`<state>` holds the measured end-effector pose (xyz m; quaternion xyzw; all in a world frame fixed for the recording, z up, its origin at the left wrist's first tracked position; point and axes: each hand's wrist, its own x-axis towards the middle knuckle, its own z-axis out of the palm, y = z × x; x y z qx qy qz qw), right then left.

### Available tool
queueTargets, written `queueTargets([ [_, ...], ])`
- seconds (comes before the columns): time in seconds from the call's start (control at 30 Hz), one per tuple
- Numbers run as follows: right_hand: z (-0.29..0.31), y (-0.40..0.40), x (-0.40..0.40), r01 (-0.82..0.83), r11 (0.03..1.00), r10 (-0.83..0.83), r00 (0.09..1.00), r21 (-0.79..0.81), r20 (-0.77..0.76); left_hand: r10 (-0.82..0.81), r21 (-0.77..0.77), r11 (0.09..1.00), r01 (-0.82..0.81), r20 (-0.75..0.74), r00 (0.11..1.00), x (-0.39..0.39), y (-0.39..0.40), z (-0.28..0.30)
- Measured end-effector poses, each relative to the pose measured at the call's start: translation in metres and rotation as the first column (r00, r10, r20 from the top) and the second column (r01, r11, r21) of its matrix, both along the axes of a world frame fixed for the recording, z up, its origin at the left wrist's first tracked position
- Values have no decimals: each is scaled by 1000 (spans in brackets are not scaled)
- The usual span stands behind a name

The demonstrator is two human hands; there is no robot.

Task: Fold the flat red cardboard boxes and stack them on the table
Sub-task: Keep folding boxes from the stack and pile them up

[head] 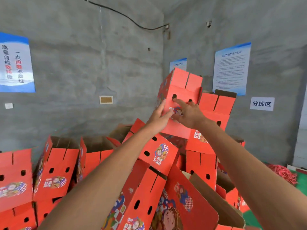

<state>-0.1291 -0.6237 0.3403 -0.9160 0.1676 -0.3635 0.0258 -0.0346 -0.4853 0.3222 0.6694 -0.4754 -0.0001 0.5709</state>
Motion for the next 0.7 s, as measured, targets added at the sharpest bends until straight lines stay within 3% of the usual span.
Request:
queueTargets([
  [0.23, -22, -21, 1, 97, 969, -58, 984, 229, -170, 38, 211, 977, -31, -28, 999, 2, -17, -20],
  [0.43, -63, -15, -7, 63, 929, 34, 967, 366, -253, 50, 315, 949, -32, -49, 998, -1, -20, -52],
  [0.5, -78, -10, -23, -2, 974, 28, 994, 226, -110, 69, 335, 941, -54, -33, 997, -3, -16, -64],
  [0.53, -85, -12, -35, 11, 996, -20, 995, 92, 98, 79, 341, 938, -66, -26, 997, -3, -14, -69],
  [0.57, -93, -18, -51, 97, 995, -80, 932, -33, 353, 86, 341, 937, -73, -23, 996, -2, -13, -74],
  [0.6, -99, -27, -70, 231, 969, -139, 801, -87, 582, 90, 333, 940, -77, -24, 996, -1, -12, -79],
  [0.63, -106, -41, -89, 350, 936, -213, 634, -31, 743, 90, 319, 945, -76, -31, 995, 1, -10, -85],
  [0.7, -118, -77, -128, 417, 849, -475, 332, 325, 815, 90, 294, 953, -71, -51, 995, 4, -8, -97],
])
